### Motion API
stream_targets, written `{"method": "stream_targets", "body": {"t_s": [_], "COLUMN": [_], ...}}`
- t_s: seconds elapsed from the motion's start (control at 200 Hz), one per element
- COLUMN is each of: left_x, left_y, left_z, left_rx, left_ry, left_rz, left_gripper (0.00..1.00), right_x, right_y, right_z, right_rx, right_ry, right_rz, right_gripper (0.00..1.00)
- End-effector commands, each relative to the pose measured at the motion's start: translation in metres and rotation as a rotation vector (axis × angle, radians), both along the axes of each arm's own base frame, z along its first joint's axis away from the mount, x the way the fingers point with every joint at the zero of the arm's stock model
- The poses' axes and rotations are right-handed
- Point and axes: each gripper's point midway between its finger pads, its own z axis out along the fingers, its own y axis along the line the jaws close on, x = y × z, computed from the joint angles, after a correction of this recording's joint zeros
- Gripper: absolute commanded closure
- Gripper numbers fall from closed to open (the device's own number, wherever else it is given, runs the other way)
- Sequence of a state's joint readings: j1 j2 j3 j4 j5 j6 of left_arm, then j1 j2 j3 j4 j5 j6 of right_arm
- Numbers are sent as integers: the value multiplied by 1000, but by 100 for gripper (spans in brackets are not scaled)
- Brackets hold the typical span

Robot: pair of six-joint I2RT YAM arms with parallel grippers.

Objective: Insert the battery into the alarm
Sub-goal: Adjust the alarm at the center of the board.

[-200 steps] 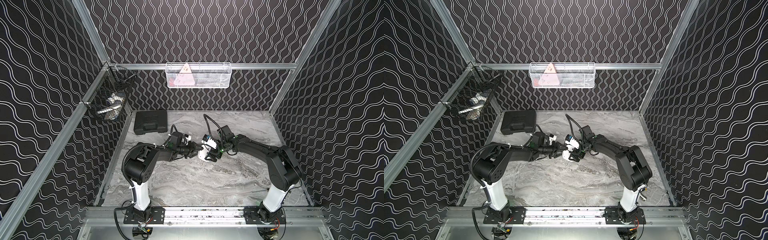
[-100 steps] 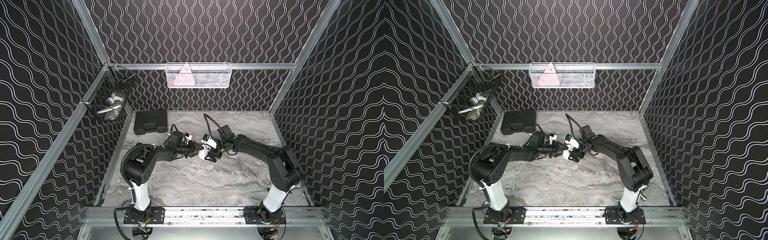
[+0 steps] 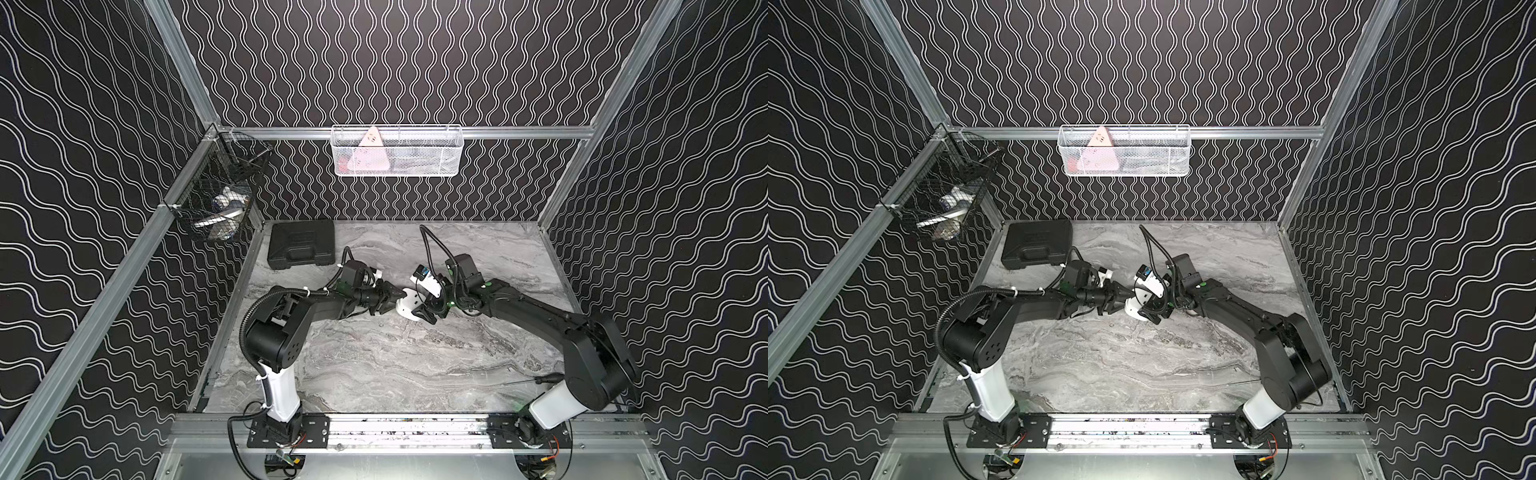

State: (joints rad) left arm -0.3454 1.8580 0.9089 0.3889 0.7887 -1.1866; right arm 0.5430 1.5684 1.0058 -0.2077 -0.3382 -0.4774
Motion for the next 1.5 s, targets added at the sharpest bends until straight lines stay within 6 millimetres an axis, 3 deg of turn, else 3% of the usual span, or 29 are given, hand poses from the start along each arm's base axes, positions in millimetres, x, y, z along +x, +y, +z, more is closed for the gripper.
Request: {"method": "stream_targets", "body": {"t_s": [0.0, 0.235, 0.43, 0.886, 1.496], "left_x": [5, 15, 16, 14, 14], "left_y": [3, 9, 11, 13, 12], "left_z": [7, 18, 24, 25, 26], "left_rx": [-22, -157, -193, -219, -294], "left_ry": [42, 133, 158, 195, 275], "left_rz": [49, 173, 200, 208, 230], "left_gripper": [68, 69, 69, 70, 72], "right_x": [9, -4, 10, 16, 17], "right_y": [0, 17, 17, 29, 36], "right_z": [13, 20, 30, 11, 8], "right_rx": [-35, -126, -207, -299, -375], "right_ry": [-169, -468, -638, -644, -700], "right_rz": [-34, -19, -62, 20, 63], "right_gripper": [1, 0, 6, 11, 36]}}
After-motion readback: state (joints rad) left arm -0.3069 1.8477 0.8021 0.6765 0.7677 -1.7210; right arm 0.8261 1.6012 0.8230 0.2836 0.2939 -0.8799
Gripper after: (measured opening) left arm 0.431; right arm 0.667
